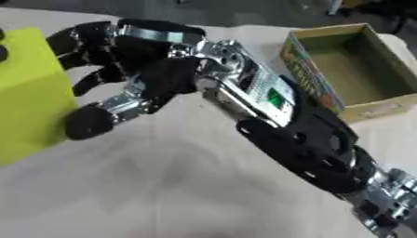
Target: Pick up the objects with one hand, pass them to the other hand, and then place them into the box on the other side of the table.
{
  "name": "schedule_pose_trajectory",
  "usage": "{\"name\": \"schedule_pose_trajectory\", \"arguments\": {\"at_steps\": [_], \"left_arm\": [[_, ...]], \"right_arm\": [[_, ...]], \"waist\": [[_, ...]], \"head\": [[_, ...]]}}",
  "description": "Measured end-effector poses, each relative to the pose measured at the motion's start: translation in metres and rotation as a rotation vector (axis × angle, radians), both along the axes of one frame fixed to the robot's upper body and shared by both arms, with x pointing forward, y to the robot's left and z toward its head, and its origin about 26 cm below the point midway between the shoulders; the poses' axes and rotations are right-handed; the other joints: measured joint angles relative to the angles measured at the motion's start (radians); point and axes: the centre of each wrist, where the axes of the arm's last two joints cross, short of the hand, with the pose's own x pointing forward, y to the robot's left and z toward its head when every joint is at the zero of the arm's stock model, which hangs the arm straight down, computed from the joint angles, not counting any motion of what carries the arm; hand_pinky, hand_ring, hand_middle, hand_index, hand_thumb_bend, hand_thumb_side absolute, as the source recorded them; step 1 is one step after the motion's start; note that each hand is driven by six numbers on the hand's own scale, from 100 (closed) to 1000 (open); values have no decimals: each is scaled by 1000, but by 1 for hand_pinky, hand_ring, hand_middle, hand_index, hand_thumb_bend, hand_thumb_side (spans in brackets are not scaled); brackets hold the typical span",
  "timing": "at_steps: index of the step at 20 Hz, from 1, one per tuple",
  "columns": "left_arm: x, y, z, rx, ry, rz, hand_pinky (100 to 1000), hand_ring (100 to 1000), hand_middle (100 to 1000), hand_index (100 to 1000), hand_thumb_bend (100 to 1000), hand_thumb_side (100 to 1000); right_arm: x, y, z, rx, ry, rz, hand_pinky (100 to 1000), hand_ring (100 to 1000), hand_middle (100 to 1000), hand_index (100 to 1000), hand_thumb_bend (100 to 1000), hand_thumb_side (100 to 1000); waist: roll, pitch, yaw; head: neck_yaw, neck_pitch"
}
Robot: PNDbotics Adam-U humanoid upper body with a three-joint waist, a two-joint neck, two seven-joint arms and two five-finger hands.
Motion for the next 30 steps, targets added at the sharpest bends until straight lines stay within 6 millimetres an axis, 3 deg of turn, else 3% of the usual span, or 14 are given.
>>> {"name": "schedule_pose_trajectory", "arguments": {"at_steps": [14, 20, 30], "left_arm": [[-1, -3, -1, 9, 26, 4, 487, 540, 551, 608, 401, 100], [-1, -3, -1, 15, 42, 19, 489, 543, 553, 610, 396, 100], [-1, -6, -2, 23, 60, 35, 488, 545, 555, 612, 390, 100]], "right_arm": [[0, 0, 3, -18, -44, 1, 851, 892, 837, 834, 741, 319], [0, 0, 3, -20, -53, -12, 901, 880, 821, 821, 729, 322], [0, 0, 3, -20, -46, -56, 916, 911, 812, 800, 711, 324]], "waist": [[0, 1, 0], [0, 1, -1], [0, 3, -2]], "head": [[6, -1], [9, -1], [12, -8]]}}
